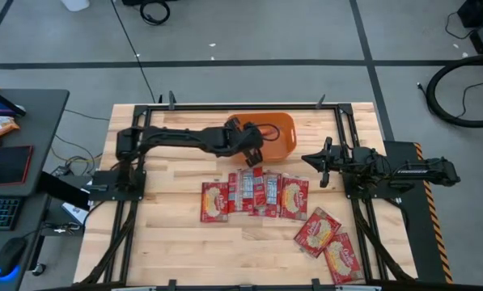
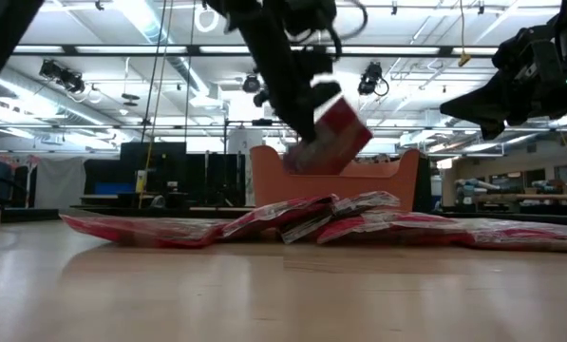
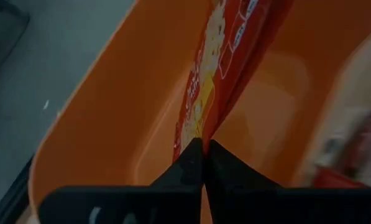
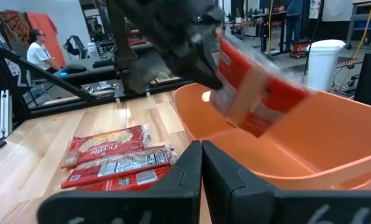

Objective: Sort popcorn bags into baskets
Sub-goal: Put the red popcorn bag into the orange bin

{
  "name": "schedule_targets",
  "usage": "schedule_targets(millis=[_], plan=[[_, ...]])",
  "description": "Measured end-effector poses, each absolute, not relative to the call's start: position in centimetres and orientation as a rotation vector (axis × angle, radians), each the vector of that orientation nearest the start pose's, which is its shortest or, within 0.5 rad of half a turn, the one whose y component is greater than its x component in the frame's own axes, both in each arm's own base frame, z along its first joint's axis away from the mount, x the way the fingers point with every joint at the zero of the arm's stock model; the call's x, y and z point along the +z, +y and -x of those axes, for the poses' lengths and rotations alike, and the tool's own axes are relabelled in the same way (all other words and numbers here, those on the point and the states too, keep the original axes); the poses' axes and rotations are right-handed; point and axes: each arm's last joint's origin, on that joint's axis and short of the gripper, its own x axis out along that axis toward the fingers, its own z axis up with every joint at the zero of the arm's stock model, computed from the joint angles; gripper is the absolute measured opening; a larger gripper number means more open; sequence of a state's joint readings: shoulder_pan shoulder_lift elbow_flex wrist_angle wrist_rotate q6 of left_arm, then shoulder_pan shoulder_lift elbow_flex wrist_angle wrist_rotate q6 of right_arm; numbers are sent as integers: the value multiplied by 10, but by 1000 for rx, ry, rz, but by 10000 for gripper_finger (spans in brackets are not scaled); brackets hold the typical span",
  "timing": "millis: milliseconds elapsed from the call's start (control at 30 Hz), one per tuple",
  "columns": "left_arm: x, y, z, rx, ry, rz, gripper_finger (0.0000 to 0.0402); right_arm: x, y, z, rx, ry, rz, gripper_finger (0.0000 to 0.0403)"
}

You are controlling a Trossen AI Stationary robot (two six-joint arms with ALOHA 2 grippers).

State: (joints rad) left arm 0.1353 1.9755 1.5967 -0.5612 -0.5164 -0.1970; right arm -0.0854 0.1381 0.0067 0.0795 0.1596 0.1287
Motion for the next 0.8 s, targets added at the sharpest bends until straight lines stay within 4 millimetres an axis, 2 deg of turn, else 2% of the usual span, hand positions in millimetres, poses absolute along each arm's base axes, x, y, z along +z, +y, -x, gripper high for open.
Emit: schedule_targets(millis=[100, 267, 433, 633, 800], plan=[[226, 80, -421, 730, 930, -28, 12, 162, -14, -105, -248, 35, -126, 17], [227, 88, -414, 855, 947, -69, 13, 162, -14, -105, -249, 35, -126, 17], [224, 89, -412, 831, 973, -30, 21, 162, -14, -105, -249, 34, -126, 17], [223, 87, -413, 805, 991, -56, 69, 162, -14, -105, -250, 35, -126, 17], [229, 73, -417, 674, 1026, -232, 106, 162, -14, -105, -250, 35, -126, 17]])
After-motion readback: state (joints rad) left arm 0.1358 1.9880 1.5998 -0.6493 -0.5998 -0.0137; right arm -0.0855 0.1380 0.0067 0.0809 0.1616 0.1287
